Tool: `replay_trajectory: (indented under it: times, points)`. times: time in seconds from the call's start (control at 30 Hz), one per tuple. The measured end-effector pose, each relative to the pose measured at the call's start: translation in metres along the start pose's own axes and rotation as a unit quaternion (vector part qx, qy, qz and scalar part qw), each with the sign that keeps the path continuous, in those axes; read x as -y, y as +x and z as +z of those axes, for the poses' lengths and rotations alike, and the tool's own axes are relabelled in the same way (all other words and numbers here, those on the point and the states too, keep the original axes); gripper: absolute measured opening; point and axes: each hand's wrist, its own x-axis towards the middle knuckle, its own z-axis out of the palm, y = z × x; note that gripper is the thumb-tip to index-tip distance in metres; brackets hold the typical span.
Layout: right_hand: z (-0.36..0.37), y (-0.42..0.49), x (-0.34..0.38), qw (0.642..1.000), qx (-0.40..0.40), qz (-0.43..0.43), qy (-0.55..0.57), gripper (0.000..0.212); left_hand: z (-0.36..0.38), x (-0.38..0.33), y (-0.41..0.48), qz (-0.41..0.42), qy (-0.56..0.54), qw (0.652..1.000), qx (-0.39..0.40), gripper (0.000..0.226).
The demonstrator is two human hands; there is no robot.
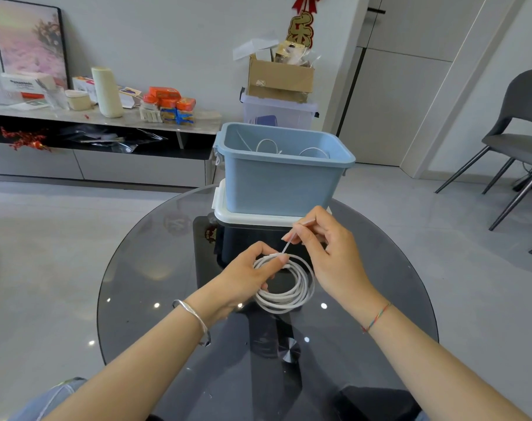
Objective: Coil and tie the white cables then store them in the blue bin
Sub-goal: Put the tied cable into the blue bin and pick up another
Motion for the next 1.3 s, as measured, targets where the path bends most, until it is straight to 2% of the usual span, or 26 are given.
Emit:
replay_trajectory:
  times: [0.23, 0.43, 0.67, 0.8, 0.93, 1.03, 1.13, 1.23, 1.3]
  points:
    - [-0.002, 0.003, 0.001, 0.999, -0.039, -0.017, 0.026, 0.017, 0.002, -0.001, 0.008, 0.016, 0.039, 0.999, -0.004, 0.026]
    - [-0.01, 0.014, -0.005, 0.989, -0.057, 0.077, 0.112, 0.018, -0.001, -0.001, 0.006, 0.039, 0.014, 0.999, -0.005, 0.027]
    - [-0.015, 0.02, 0.001, 0.984, -0.049, 0.114, 0.129, 0.018, -0.015, -0.013, 0.006, 0.023, 0.051, 0.998, -0.009, 0.03]
    - [-0.031, 0.059, 0.018, 0.979, -0.043, 0.13, 0.154, 0.016, -0.04, -0.055, 0.019, 0.013, 0.076, 0.997, 0.018, 0.026]
    - [-0.063, 0.128, 0.047, 0.977, -0.054, 0.118, 0.171, 0.016, -0.076, -0.128, 0.054, 0.019, -0.026, 0.998, 0.053, 0.026]
    - [-0.076, 0.184, 0.058, 0.975, -0.056, 0.116, 0.182, 0.016, -0.099, -0.175, 0.099, 0.047, 0.027, 0.998, 0.017, 0.027]
    - [-0.078, 0.228, 0.048, 0.963, -0.076, 0.151, 0.209, 0.011, -0.111, -0.195, 0.146, 0.052, 0.037, 0.998, -0.017, 0.026]
    - [-0.069, 0.26, 0.014, 0.951, -0.075, 0.221, 0.201, 0.014, -0.118, -0.184, 0.192, 0.051, 0.102, 0.991, -0.068, 0.031]
    - [-0.06, 0.272, -0.015, 0.943, -0.053, 0.276, 0.177, 0.018, -0.121, -0.162, 0.218, 0.028, 0.149, 0.986, -0.076, 0.034]
